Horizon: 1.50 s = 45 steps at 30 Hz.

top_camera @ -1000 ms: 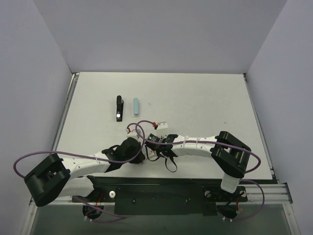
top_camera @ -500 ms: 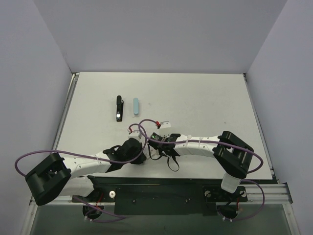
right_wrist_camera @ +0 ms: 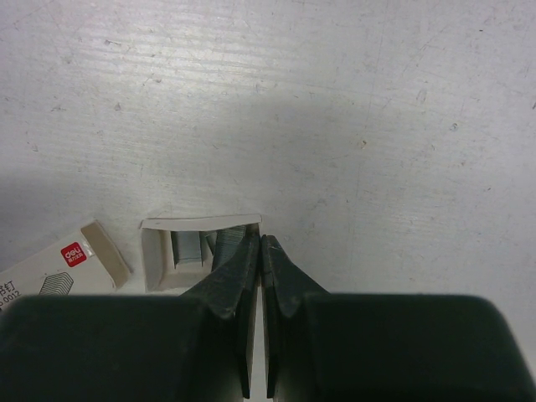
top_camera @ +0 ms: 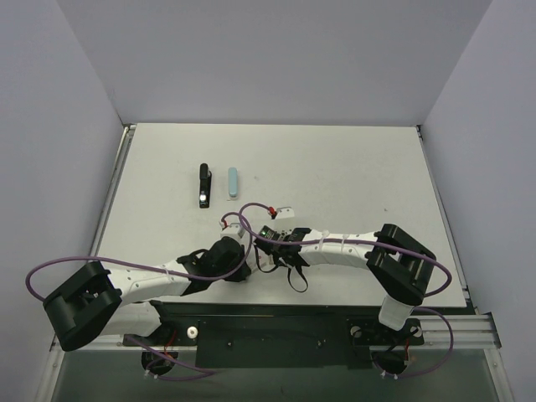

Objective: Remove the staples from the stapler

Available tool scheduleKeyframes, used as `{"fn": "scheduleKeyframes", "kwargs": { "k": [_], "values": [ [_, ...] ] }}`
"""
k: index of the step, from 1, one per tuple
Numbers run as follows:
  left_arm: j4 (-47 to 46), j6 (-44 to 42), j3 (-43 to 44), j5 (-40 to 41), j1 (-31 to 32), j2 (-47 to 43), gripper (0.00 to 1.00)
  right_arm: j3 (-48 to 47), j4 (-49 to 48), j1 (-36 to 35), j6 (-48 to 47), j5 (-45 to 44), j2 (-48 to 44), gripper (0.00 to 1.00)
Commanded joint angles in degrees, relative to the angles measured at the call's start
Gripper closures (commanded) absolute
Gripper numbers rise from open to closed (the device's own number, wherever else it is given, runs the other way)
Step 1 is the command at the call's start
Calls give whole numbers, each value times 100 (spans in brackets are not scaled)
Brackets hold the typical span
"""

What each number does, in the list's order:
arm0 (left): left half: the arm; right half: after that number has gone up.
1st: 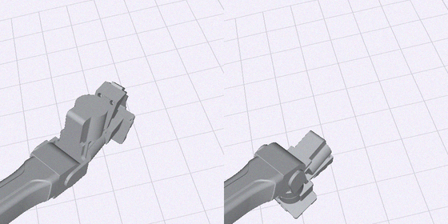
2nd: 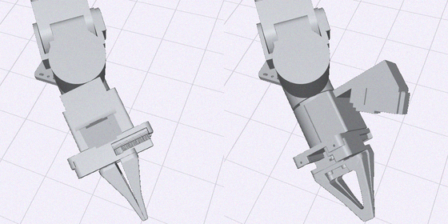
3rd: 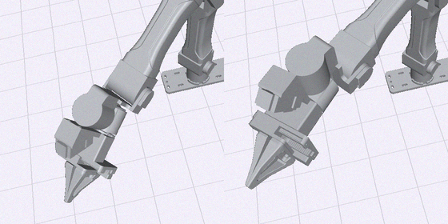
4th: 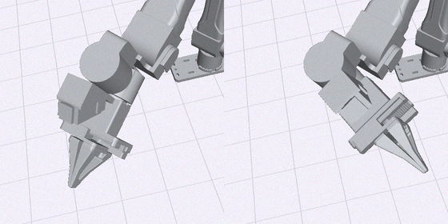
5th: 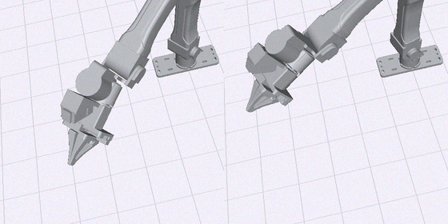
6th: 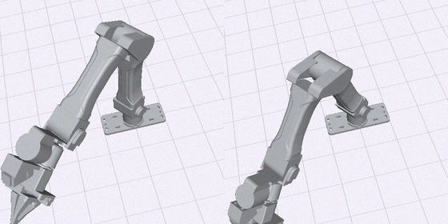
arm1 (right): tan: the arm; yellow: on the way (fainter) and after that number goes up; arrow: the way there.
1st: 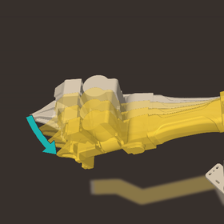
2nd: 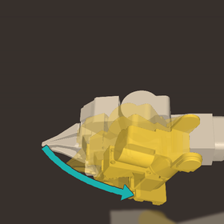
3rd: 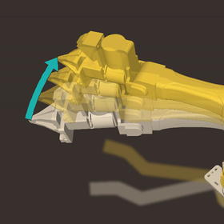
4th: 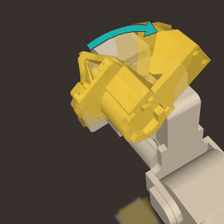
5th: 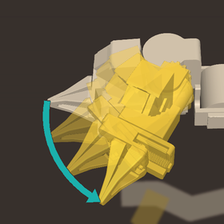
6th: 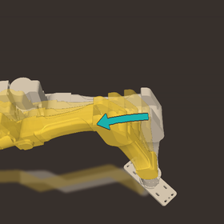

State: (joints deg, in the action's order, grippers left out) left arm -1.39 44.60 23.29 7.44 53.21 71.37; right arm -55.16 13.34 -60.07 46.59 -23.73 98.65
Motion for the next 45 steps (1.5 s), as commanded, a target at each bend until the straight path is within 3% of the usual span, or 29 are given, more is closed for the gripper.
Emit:
{"fn": "scheduleKeyframes", "kwargs": {
  "k": [1, 45],
  "values": [
    [227, -171, 35, -59, 102, 122, 100, -197, 195, 13, 8, -88, 49, 100],
    [7, -215, -61, -59, 119, 157, 100, -409, 327, -180, -141, 26, 251, 100]
  ]
}}
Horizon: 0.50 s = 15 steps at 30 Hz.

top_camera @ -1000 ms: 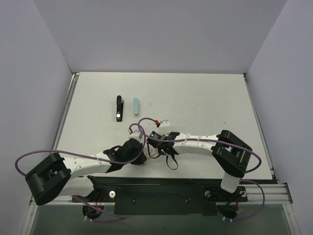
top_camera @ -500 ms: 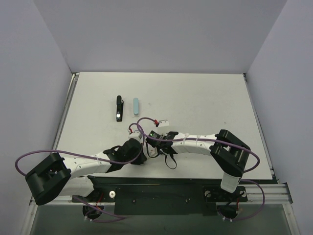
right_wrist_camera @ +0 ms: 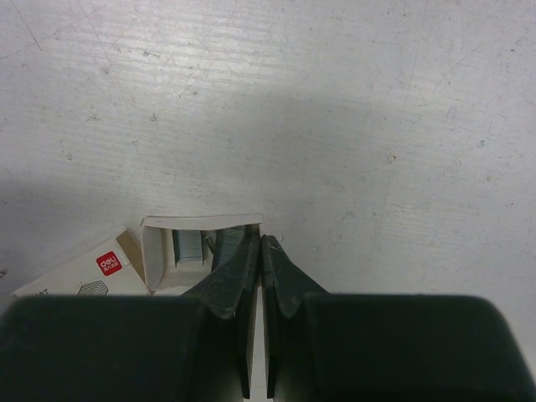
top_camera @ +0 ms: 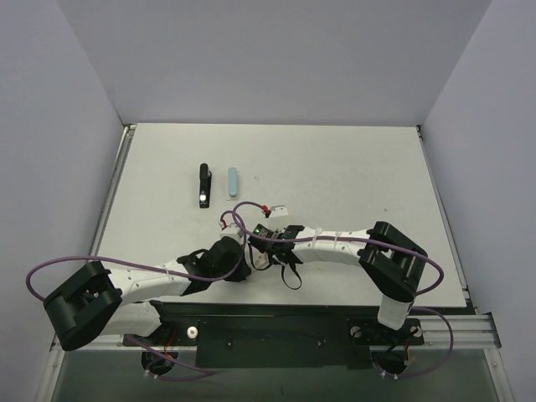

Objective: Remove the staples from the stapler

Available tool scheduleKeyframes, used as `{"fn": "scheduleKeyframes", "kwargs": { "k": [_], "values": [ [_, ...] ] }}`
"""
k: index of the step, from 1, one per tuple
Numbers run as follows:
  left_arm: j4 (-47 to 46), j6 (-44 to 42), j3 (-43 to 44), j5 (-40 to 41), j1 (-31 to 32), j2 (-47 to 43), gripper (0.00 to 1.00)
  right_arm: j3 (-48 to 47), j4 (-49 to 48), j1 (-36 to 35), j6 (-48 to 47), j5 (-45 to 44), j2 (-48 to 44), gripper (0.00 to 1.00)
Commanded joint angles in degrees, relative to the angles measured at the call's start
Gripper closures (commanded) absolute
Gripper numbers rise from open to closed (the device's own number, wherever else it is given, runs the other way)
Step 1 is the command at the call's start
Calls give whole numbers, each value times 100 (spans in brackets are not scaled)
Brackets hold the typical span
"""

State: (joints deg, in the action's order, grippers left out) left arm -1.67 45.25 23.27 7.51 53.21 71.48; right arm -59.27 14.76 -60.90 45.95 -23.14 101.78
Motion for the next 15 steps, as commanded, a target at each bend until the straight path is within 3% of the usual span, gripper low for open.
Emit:
{"fn": "scheduleKeyframes", "kwargs": {
  "k": [1, 15],
  "values": [
    [27, -280, -59, -65, 119, 155, 100, 20, 185, -114, -95, -42, -88, 100],
    [26, -412, -138, 49, 225, 6, 100, 442, 149, -317, -192, -7, -343, 100]
  ]
}}
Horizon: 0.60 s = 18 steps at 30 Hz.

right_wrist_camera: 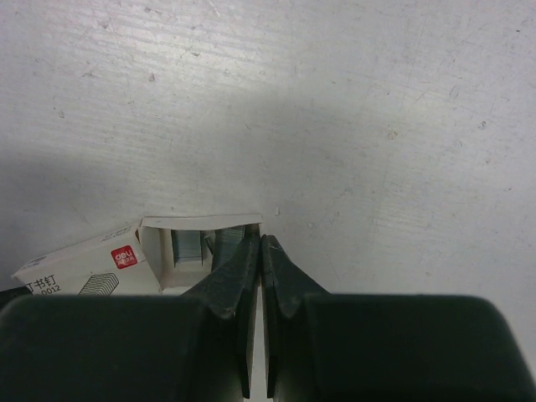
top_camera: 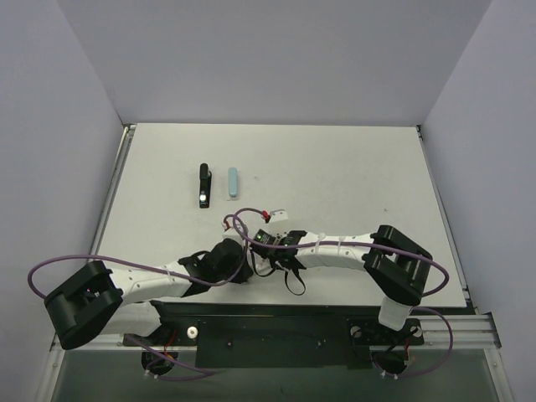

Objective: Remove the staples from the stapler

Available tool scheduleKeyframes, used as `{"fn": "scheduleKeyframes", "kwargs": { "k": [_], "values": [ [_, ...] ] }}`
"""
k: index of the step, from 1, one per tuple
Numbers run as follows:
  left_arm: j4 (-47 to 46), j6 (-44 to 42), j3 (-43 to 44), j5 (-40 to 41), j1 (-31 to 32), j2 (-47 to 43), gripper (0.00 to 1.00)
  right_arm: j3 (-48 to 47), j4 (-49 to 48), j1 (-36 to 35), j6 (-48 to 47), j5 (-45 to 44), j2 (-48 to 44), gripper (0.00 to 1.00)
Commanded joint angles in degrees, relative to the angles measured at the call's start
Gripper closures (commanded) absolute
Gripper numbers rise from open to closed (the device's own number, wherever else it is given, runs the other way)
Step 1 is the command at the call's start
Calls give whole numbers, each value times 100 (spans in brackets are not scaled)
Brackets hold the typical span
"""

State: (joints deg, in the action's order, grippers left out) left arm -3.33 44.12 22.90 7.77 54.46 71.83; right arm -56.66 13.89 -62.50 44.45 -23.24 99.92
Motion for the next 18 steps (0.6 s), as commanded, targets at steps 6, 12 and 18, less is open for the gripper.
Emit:
{"fn": "scheduleKeyframes", "kwargs": {
  "k": [6, 12, 18],
  "values": [
    [298, -342, -127, 102, 100, -117, 100, 366, 246, -219, -6, -48, -262, 100],
    [316, -413, -162, 146, 100, -178, 100, 516, 255, -271, 3, -101, -377, 100],
    [254, -404, -110, 93, 109, -135, 100, 525, 263, -333, 64, -110, -438, 100]
  ]
}}
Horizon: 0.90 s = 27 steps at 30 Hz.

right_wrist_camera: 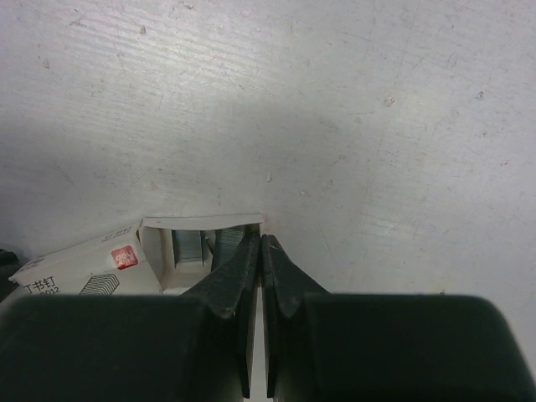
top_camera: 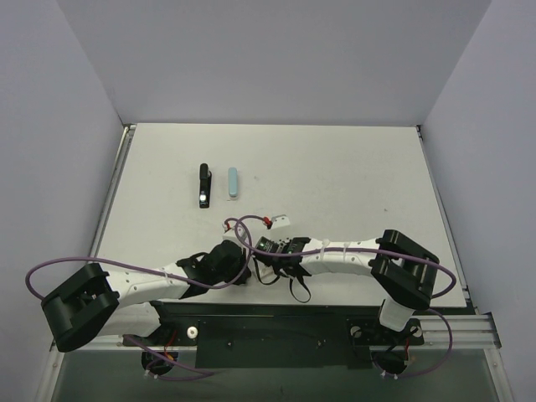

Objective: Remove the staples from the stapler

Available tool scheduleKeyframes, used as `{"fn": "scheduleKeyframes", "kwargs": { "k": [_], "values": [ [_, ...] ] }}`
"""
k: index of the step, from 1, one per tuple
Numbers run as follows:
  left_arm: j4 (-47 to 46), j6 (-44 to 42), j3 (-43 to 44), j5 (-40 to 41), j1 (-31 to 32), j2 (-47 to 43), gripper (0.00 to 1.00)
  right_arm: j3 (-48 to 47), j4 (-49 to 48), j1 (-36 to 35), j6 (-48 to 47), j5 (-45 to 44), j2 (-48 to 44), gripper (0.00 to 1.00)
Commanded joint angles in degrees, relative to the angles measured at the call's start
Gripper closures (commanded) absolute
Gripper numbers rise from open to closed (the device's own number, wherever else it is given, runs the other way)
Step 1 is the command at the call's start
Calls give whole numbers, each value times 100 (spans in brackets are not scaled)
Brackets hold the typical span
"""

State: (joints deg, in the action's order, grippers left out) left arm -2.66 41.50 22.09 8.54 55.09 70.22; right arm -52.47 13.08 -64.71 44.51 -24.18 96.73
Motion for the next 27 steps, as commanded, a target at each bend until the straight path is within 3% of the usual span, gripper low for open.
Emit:
{"fn": "scheduleKeyframes", "kwargs": {
  "k": [1, 27],
  "values": [
    [178, -133, -12, 8, 54, 45, 100, 88, 344, -121, 66, -16, -119, 100],
    [556, 298, -240, 140, 459, -298, 100, -97, 476, -60, 269, -122, 145, 100]
  ]
}}
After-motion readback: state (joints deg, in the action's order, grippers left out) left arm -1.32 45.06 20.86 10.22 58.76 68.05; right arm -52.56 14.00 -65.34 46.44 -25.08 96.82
